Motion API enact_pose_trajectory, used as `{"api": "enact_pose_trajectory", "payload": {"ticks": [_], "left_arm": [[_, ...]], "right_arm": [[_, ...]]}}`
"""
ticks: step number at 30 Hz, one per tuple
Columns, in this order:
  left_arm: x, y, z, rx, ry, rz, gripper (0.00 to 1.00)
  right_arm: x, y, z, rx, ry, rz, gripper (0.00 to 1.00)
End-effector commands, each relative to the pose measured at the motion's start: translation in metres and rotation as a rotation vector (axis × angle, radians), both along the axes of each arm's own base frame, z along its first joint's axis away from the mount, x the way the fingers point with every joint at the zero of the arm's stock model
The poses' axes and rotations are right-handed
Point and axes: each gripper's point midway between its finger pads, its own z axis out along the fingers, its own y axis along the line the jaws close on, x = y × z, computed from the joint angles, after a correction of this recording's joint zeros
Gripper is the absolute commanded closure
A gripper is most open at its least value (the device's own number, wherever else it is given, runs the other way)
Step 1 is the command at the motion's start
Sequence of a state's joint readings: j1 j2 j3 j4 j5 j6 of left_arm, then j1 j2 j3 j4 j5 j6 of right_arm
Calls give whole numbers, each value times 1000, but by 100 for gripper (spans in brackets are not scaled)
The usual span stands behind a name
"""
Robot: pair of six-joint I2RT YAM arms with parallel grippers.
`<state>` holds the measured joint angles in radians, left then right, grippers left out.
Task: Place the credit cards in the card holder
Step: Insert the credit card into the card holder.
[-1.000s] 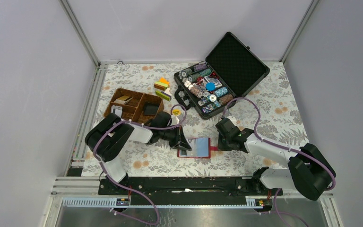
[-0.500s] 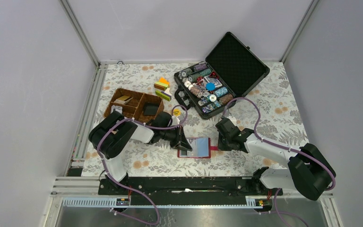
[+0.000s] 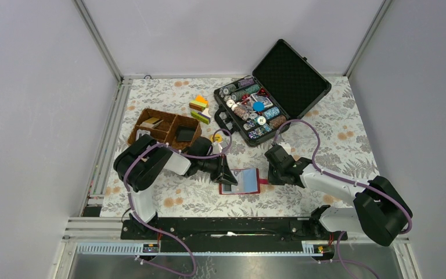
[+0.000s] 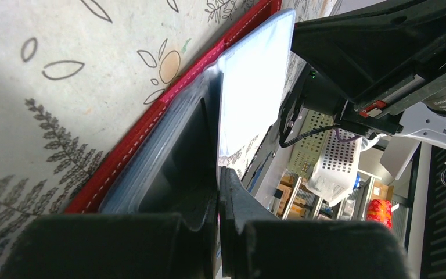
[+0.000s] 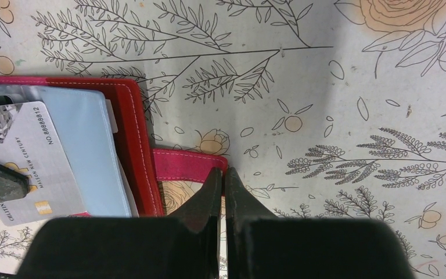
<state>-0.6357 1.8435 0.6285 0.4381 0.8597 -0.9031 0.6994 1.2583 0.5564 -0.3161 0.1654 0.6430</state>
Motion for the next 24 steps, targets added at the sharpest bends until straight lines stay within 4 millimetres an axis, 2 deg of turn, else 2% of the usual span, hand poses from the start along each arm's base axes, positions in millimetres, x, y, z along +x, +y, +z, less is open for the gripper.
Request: {"api": "enact_pose_trajectory", "payload": {"ticks": [1, 24], "left_arm": [[11, -4, -9, 7, -41, 18, 100], [18, -17, -3, -65, -29, 47, 100]], "right_arm": [[9, 0, 5, -18, -24, -4, 100], [4, 6, -8, -14, 25, 14, 100]]}}
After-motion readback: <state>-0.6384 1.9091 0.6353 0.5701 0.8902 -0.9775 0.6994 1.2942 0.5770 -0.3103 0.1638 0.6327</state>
